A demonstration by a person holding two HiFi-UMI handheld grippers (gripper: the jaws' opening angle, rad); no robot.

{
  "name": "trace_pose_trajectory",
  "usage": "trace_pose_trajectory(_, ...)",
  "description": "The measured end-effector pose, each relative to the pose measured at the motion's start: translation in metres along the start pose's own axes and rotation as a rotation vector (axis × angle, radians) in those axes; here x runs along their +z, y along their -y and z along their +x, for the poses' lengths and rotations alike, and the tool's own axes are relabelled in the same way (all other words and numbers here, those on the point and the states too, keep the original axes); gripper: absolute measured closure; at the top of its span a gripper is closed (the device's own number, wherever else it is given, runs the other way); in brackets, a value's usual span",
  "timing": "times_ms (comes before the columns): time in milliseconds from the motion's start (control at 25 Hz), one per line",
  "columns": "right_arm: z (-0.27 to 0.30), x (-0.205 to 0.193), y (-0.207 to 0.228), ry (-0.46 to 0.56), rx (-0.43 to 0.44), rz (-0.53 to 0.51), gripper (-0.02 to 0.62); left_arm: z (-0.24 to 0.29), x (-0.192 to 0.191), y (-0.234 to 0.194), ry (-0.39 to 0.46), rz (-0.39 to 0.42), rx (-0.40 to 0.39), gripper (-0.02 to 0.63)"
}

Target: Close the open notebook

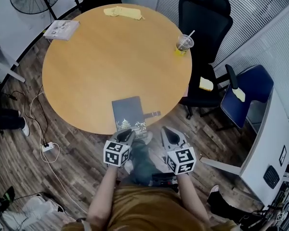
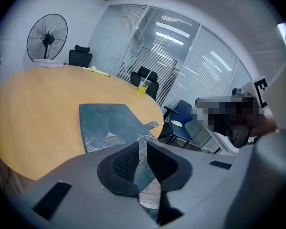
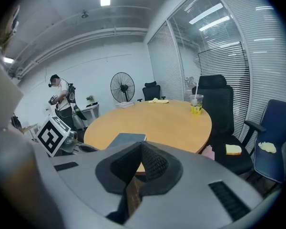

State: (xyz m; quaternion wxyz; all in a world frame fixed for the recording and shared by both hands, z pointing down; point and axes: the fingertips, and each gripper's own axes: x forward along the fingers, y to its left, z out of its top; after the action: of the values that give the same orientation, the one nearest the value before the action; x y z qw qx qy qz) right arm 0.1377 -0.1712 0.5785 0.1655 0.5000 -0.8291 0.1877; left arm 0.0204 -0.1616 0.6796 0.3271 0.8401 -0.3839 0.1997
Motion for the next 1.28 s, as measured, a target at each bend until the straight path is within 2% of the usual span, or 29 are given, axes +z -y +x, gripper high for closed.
trace_pose_trajectory(320,0.008,0.005,-0.003,0.001,0.014,-0.003,0.584,0.001,-0.001,-0.002,-0.004,-0.013,0.004,0.551)
trace_pose_trajectory(560,0.004,0.013,-0.011,0.024,0.018,-0.013,0.584,-0.009,0.011,-0.003,0.041,-0.015,0.012,0.549)
trace_pose_trajectory(960,-0.014,0.027,-0.041,0.082,0.04,-0.048,0.584,-0.068,0.06,-0.004,0.242,-0.004,0.075,0.531)
trace_pose_trajectory(1280,-0.033,0.04,-0.076,0.139,0.065,-0.087,0.584,-0.13,0.093,0.012,0.402,0.03,0.104,0.531)
